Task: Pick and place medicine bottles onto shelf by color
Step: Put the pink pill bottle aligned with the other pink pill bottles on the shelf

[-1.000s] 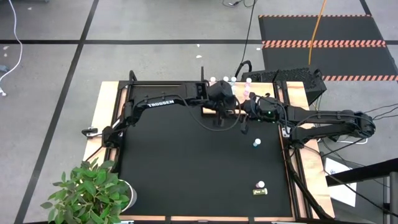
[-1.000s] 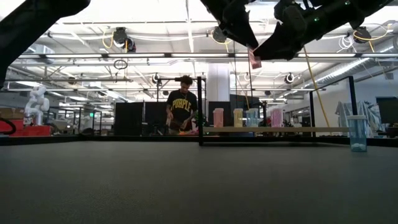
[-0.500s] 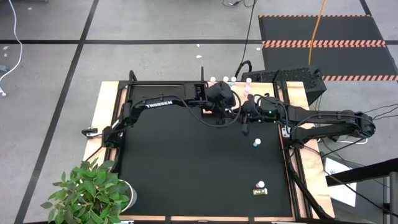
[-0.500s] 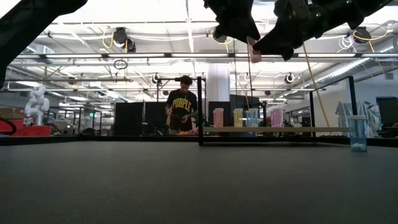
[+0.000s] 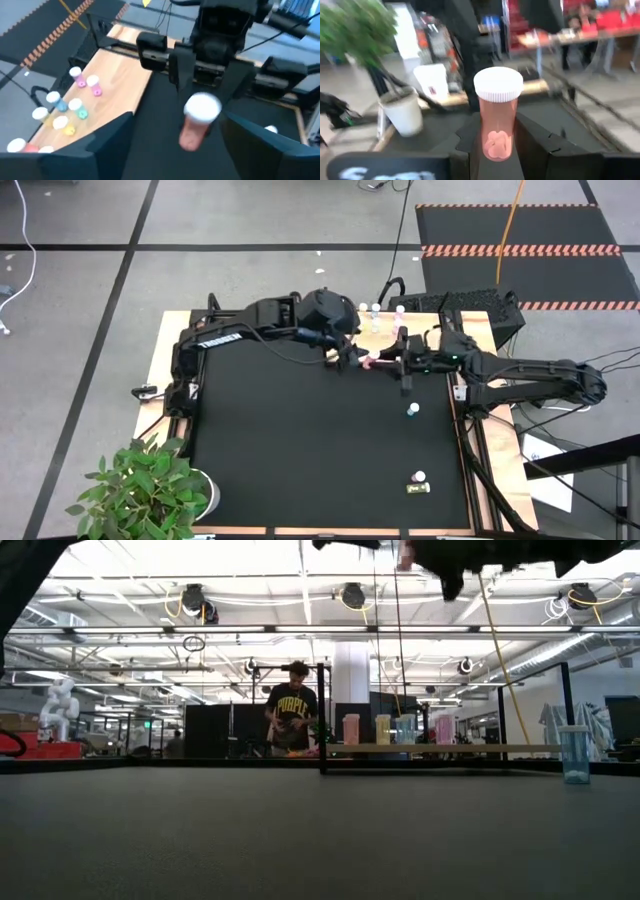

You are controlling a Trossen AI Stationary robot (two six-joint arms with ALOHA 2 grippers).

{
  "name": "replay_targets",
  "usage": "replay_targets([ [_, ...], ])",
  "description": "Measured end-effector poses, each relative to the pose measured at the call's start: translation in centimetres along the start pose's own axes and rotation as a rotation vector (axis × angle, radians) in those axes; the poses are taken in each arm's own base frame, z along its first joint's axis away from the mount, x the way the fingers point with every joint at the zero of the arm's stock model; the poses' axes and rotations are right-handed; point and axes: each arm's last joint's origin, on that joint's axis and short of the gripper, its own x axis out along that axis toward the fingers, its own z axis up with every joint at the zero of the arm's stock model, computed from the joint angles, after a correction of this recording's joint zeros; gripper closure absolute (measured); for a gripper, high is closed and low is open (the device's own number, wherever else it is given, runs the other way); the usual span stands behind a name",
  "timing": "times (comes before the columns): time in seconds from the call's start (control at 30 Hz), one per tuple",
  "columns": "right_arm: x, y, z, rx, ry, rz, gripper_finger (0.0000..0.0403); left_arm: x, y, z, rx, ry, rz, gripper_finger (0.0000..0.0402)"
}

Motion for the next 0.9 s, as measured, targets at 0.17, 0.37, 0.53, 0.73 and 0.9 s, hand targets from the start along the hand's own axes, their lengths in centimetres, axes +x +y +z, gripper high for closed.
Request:
replay_targets([
  [0.17,-0.4,0.4,1.2,-0.005,-0.105,0.055,0.031,1.5,-1.6,-1.1,0.033,0.05,-0.056,0.0068],
  [0.37,-0.6,0.7,1.8,0.035,-0.15,0.119,0.031,3.2,-2.9,-2.0,0.037,0.016,-0.078,0.0073],
  [0.53,-0.6,0.7,1.8,0.047,-0.154,0.122,0.031,3.4,-3.4,-1.5,0.047,-0.049,-0.079,0.0112],
  [0.73,-0.7,0.7,1.9,0.063,-0.16,0.124,0.031,3.4,-3.4,-1.4,0.069,-0.06,-0.077,0.0177],
  [0.9,-0.7,0.7,1.9,0.063,-0.161,0.123,0.031,3.4,-3.0,-1.4,0.067,-0.06,-0.071,0.023],
])
